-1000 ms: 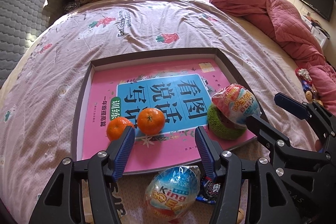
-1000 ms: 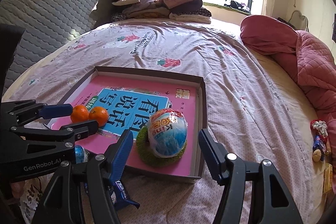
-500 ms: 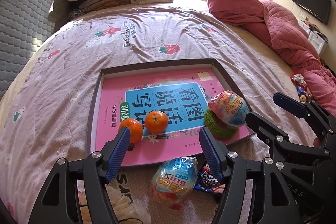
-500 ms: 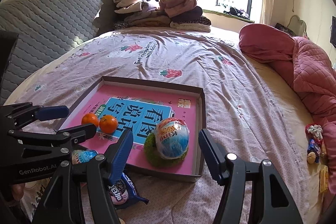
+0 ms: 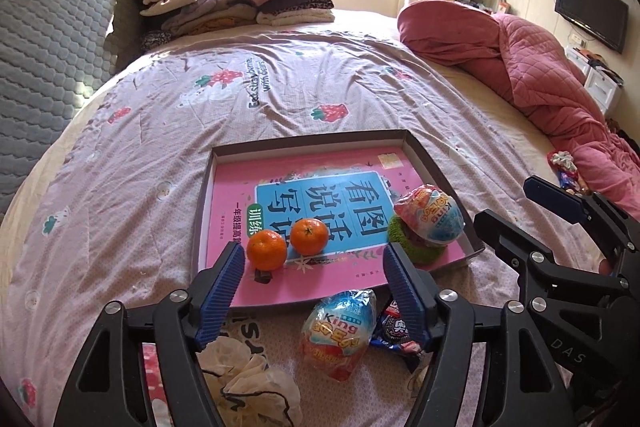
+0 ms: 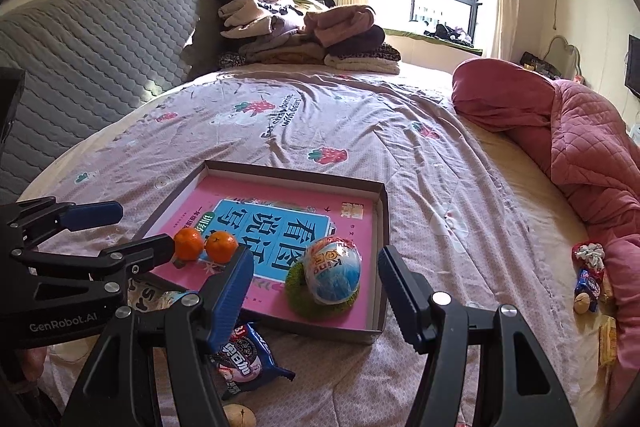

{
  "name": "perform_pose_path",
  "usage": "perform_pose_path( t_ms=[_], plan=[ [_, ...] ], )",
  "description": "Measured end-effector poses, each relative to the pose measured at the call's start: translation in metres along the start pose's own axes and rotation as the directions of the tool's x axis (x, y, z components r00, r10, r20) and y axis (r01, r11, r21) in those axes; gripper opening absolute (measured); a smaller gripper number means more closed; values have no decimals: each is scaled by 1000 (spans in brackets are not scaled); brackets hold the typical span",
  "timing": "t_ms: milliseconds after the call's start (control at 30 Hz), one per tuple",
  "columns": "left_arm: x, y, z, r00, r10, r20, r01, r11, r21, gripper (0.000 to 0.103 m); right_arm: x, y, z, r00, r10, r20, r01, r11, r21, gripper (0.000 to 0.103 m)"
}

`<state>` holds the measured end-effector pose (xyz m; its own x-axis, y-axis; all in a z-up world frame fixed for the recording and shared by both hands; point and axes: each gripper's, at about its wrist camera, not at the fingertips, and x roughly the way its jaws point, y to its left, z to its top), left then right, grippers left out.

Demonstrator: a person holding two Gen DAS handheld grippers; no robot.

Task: Organize objects
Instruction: 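Withdraw both grippers up and back from the tray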

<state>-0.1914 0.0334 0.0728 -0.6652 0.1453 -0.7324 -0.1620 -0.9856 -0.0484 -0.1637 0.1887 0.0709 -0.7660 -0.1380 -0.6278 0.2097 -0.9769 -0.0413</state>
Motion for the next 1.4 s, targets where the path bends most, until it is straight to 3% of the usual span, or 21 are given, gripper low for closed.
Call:
perform_pose_path(
  t_ms=[1167, 1400],
  plan=[
    [-93, 13, -19, 991, 44, 123, -45, 999, 5, 76, -79, 18, 9, 995, 9, 102, -9, 1000, -2, 68],
    [-102, 16, -28, 990, 46, 131, -46, 999, -2, 76, -88, 17, 5, 994, 7, 110, -8, 1000, 12, 75]
  ],
)
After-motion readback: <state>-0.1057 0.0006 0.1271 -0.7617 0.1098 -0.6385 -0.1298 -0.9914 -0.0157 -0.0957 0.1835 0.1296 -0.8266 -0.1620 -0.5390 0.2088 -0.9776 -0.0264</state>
